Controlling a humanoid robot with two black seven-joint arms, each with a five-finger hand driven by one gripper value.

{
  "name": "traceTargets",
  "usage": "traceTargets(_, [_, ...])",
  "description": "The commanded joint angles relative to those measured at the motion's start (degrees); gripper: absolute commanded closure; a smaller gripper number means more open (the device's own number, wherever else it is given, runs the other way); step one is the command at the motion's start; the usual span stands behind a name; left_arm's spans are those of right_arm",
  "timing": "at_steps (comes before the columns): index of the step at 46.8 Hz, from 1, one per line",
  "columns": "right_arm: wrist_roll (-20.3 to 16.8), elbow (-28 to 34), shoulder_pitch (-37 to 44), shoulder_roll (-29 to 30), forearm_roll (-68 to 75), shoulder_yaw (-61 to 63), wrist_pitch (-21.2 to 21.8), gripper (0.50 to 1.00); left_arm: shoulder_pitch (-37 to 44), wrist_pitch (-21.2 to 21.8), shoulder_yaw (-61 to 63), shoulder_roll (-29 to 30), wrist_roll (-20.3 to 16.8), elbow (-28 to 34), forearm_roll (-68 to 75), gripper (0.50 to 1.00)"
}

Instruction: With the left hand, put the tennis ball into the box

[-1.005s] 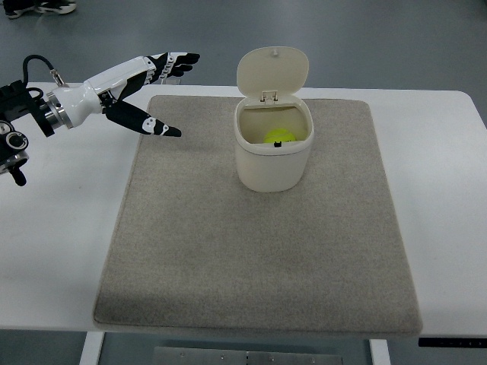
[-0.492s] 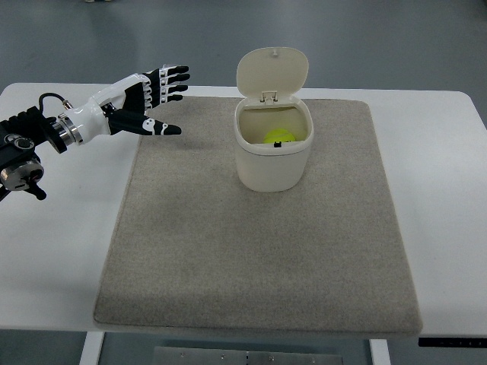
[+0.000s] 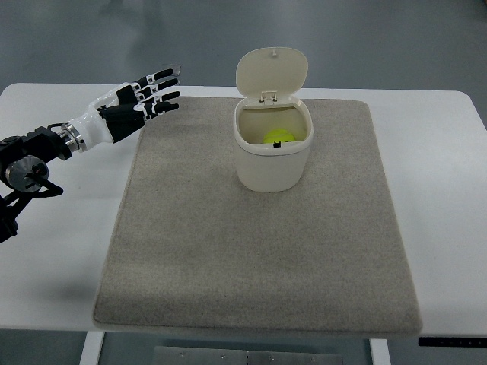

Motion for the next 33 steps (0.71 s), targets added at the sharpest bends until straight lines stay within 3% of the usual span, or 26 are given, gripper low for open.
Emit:
traceTargets(1, [-0.01, 0.0, -0.01, 0.0, 0.08, 0.01, 0.0, 0.589, 0.7, -0.3, -2.17, -0.59, 5.28, 1.16, -6.16, 0.504])
traceTargets(9, [-0.01, 0.0, -0.01, 0.0, 0.08, 0.01, 0.0, 0.589, 1.32, -0.3, -3.14, -0.51, 10.74, 1.07, -16.37, 0.504])
traceTargets(33, [-0.01, 0.0, -0.01, 0.0, -0.01, 0.01, 0.0, 0.589, 0.53, -0.3, -3.49, 2.13, 11.01, 1.16, -16.55, 0.504])
